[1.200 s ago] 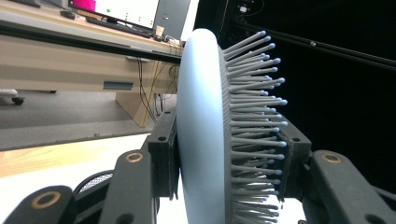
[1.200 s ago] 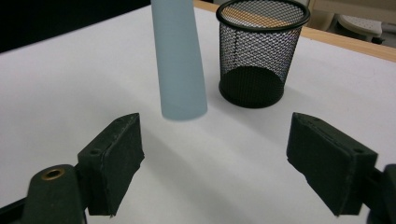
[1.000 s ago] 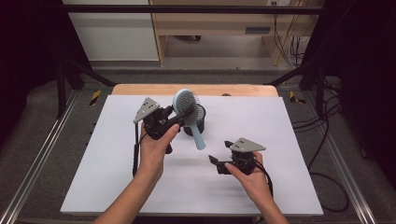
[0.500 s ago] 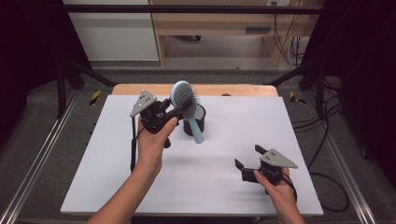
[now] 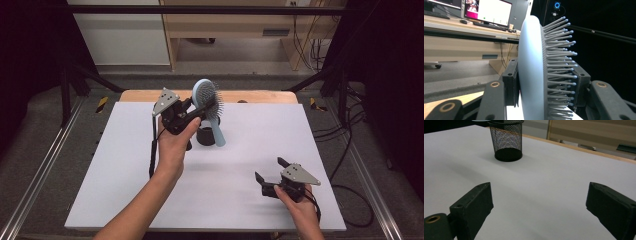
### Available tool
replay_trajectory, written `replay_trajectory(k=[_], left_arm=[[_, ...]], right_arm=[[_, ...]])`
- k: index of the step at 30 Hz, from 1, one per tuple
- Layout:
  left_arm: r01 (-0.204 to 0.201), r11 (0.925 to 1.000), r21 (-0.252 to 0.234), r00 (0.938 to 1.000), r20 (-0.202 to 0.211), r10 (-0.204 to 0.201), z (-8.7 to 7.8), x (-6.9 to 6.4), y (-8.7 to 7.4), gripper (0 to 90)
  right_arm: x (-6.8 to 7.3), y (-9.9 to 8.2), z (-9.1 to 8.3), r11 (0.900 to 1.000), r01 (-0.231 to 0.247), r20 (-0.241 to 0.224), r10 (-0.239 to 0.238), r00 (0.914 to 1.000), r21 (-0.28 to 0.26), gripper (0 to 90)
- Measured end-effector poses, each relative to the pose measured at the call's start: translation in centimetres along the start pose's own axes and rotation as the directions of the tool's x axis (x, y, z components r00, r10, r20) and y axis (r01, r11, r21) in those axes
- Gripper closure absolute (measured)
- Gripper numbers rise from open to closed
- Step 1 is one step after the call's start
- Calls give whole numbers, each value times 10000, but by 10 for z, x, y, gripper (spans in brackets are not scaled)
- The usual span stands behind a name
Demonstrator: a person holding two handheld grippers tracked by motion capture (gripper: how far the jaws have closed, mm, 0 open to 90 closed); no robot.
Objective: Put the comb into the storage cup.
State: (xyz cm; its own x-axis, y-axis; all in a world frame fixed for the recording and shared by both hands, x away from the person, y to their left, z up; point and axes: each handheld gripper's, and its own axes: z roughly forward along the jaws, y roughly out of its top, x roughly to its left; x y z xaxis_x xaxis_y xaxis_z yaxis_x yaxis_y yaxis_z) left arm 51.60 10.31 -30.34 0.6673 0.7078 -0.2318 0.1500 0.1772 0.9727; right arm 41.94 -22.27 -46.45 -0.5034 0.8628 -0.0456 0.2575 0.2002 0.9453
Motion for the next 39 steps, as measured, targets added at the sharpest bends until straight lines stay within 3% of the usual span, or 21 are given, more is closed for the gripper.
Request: replay_trajectory(k=[8,19,29,33,39], left_arm=[[-88,9998,-200,9998,-174,84,15,5,12,520],[130,9988,-480,9989,-452,-152,26,14,19,521],[-2,9991,-432,9958,-910,-38,35,26,19,521],[-298,9993,-231,9928,-1170,269,39,29,16,521],[-255,9994,-240,9907,-1340,220,44,33,15,521]], right_arm=[[-4,-5,-6,10000,35,119,-35,9999,-14,60],[-5,-4,-9,10000,21,173,-19,9998,-87,50],[-6,-4,-9,10000,-20,136,20,9999,-4,42],[-7,-4,-10,10000,-5,147,6,9999,-25,43],[-9,-3,-10,9997,-167,12,167,9999,151,43]])
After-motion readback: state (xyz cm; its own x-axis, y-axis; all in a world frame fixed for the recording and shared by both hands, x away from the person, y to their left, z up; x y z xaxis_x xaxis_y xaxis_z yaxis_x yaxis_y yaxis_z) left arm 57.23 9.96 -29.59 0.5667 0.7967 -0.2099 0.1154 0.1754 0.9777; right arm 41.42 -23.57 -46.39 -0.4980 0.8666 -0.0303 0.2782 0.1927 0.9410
